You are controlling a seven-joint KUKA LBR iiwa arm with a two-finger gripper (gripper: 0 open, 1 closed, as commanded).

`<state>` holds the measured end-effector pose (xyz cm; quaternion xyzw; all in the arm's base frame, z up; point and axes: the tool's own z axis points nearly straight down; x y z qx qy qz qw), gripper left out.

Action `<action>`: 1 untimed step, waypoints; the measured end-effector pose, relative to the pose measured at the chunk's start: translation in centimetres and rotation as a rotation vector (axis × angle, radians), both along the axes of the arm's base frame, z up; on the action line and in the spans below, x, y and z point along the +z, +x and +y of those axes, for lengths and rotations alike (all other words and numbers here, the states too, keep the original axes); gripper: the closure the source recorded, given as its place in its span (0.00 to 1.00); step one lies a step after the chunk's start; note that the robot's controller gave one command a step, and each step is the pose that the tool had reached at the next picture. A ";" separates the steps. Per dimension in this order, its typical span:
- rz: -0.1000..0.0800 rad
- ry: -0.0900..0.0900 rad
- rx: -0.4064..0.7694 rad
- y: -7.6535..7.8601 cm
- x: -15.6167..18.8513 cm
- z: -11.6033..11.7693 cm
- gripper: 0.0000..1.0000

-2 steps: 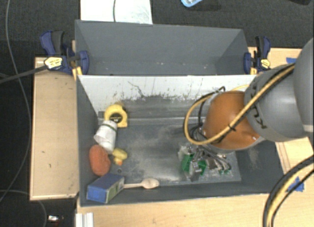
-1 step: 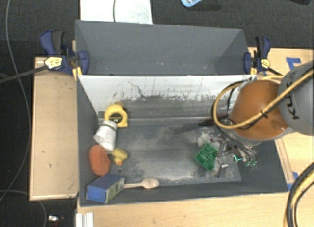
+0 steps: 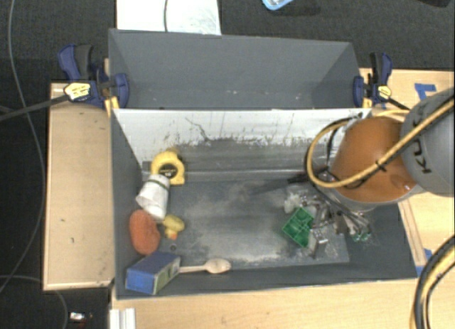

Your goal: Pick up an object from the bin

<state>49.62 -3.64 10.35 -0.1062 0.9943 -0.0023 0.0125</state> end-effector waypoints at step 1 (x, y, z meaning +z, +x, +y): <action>-0.003 -0.002 0.097 0.2 -1.9 -1.6 0.00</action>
Offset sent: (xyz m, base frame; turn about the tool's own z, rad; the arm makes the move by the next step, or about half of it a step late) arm -0.0004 -0.0491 -0.0318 -0.1124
